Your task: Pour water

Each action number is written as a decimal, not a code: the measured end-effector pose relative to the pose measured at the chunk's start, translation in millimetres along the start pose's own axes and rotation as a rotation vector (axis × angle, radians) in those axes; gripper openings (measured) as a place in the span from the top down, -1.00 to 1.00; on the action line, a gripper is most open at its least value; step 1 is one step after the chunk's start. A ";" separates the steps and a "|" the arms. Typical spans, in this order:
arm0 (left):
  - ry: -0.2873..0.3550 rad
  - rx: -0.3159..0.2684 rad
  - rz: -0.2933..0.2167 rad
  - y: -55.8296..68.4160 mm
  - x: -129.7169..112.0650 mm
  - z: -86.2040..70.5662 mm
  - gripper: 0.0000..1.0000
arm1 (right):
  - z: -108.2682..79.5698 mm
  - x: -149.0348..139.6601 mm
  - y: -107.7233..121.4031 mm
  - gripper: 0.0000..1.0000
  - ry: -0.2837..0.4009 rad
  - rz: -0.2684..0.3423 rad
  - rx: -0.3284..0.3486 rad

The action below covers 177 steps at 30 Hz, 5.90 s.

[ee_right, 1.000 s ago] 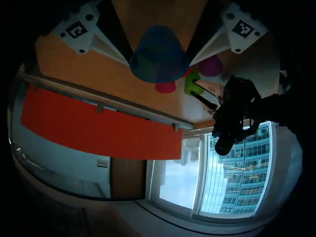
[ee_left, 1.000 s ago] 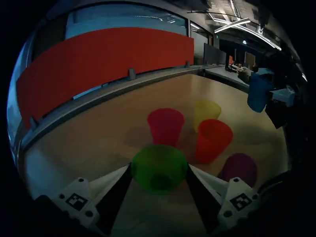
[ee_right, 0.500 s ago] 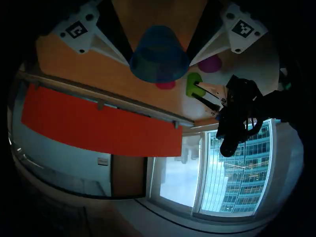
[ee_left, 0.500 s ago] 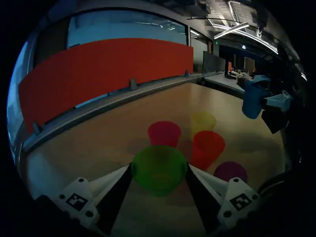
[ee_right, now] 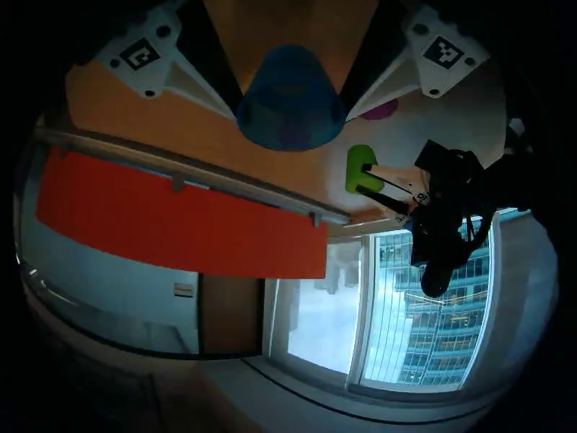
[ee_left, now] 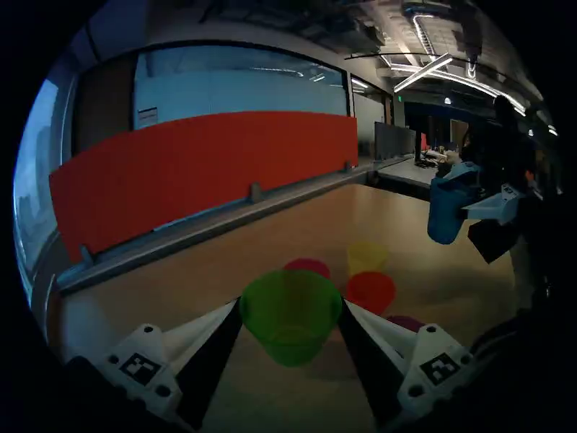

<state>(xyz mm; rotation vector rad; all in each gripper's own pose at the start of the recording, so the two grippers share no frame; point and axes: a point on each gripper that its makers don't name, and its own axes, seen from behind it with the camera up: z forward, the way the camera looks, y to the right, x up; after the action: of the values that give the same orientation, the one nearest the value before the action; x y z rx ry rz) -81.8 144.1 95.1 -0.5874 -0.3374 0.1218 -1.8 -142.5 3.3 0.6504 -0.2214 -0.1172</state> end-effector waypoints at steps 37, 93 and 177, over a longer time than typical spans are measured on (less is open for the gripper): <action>0.221 -0.039 0.024 38.3 55.9 -65.9 -0.81 | 17.0 47.3 -12.7 -0.83 0.078 -0.038 0.041; 0.269 -0.174 0.048 112.8 53.9 -65.3 -0.80 | 67.8 174.0 -37.0 -0.83 0.217 -0.726 0.051; 0.308 -0.197 0.067 124.8 78.7 -58.7 -0.78 | 73.3 241.1 -38.4 -0.82 0.315 -1.322 -0.088</action>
<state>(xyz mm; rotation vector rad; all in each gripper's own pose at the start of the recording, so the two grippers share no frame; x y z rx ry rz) 10.2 233.1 1.1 -0.8010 -0.0300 0.0613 212.8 -258.5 76.9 0.6273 0.5509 -1.2733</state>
